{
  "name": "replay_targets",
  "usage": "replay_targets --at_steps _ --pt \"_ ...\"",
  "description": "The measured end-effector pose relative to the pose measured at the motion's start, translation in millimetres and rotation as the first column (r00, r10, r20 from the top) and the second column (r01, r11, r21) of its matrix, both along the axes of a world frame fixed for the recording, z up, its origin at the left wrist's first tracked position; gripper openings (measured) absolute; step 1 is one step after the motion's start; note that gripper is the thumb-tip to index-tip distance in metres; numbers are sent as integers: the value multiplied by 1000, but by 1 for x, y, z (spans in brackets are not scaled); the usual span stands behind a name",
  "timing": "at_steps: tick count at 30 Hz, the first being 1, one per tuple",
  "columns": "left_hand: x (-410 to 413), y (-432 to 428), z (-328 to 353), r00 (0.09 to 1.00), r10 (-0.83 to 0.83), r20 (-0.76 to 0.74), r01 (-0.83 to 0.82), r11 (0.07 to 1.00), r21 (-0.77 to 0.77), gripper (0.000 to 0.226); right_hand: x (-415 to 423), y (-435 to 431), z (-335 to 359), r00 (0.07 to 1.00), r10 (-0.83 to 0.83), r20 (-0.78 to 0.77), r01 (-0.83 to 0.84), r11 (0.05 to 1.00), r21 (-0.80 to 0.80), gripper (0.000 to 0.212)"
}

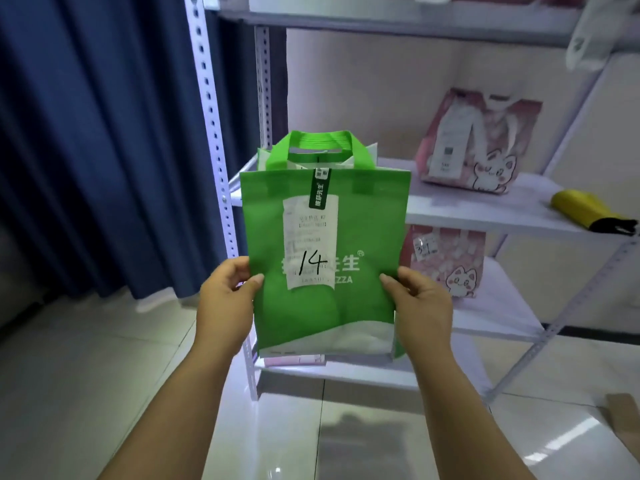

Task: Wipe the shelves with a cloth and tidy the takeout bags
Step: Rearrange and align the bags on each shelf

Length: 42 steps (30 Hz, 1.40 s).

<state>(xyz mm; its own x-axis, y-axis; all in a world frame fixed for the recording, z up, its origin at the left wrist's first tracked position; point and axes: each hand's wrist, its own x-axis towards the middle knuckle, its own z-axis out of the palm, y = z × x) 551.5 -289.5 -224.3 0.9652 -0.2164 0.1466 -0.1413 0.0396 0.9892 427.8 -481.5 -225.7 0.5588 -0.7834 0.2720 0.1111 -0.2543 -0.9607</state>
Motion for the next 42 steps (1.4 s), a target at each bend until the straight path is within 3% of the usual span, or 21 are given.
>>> replay_targets --at_steps 11,17,20,25,31,36,39,42 --pt "80 -64 81 977 38 210 -4 987 -160 35 94 -52 69 970 -54 239 75 994 -82 35" --pt "143 -108 102 964 86 253 -49 987 -152 32 162 -103 89 965 -37 260 63 994 -93 14" --pt "174 -125 97 959 127 252 -90 984 -156 34 193 -122 86 969 12 247 16 994 -110 18" --pt "209 -149 77 964 143 225 -117 985 -126 34 228 -143 69 983 37 180 -14 992 -124 32" --pt "244 -169 68 954 95 284 -83 995 -55 34 253 -157 53 995 40 87 -29 992 -121 23" --pt "266 -179 58 950 37 309 -34 999 -16 35 260 -160 46 991 70 -113 -97 961 -259 31" --pt "274 -180 41 937 48 346 -78 994 73 18 264 -158 38 958 -57 -283 -69 907 -415 14" --pt "279 -175 25 921 75 382 -130 984 118 20 268 -151 29 930 -166 -328 10 903 -429 23"
